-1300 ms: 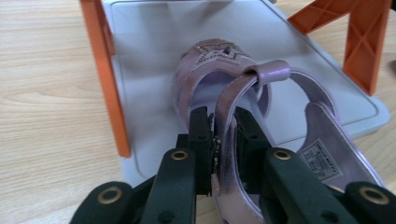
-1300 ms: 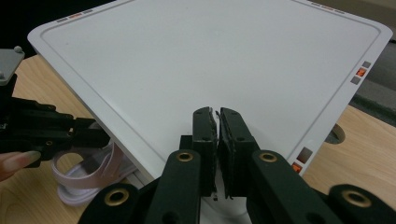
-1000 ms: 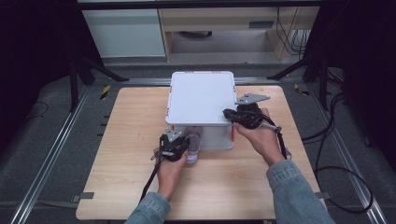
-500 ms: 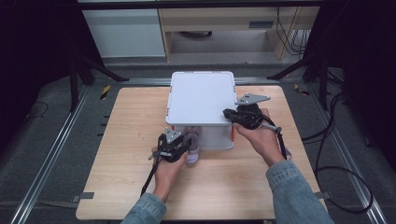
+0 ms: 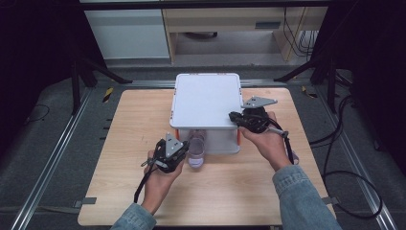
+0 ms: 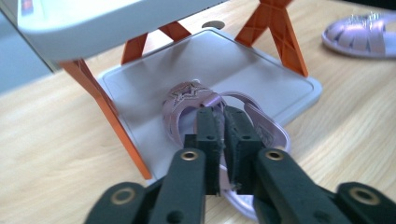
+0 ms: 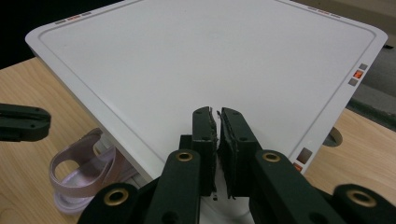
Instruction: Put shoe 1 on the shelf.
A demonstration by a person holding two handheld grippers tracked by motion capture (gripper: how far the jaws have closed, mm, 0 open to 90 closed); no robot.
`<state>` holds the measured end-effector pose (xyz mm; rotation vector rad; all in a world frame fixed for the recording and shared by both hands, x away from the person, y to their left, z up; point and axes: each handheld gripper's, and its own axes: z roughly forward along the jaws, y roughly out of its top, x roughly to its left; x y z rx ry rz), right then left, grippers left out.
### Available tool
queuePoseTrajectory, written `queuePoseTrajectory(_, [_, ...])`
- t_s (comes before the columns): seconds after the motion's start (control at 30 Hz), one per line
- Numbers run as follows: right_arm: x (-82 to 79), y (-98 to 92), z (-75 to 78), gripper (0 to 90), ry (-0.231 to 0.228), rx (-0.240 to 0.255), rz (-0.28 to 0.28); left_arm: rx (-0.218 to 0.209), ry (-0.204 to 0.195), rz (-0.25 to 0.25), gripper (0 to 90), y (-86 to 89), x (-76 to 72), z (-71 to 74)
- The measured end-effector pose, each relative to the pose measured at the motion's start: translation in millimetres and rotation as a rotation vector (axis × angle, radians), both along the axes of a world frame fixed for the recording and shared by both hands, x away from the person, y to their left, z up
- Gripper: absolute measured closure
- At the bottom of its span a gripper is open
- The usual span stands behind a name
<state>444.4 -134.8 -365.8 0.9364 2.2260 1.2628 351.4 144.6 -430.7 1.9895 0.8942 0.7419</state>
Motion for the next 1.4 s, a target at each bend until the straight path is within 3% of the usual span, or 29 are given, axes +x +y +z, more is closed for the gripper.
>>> queuePoseTrajectory(0.2, [0.0, 0.1, 0.4, 84.4, 0.002, -0.004, 0.001, 0.070, -0.018, -0.081, 89.5, -7.5, -21.0, -5.4])
queuePoseTrajectory(0.47, [0.0, 0.4, 0.7, 84.4, 0.005, -0.005, -0.001, 0.152, 0.019, -0.161, 89.6, -18.8, -39.1, -27.9])
queuePoseTrajectory(0.87, [-0.2, 0.8, 0.7, 85.5, 0.002, -0.010, 0.001, 0.198, 0.094, -0.163, 89.6, -20.9, -33.1, -56.3])
queuePoseTrajectory(1.1, [-0.5, 1.0, 0.5, 85.8, 0.000, -0.010, 0.000, 0.221, 0.081, -0.140, 89.7, -21.3, -24.3, -60.9])
queuePoseTrajectory(1.4, [-0.5, 0.1, -0.4, 85.9, -0.003, -0.002, 0.004, 0.211, 0.083, -0.100, 89.8, -16.3, -6.5, -63.7])
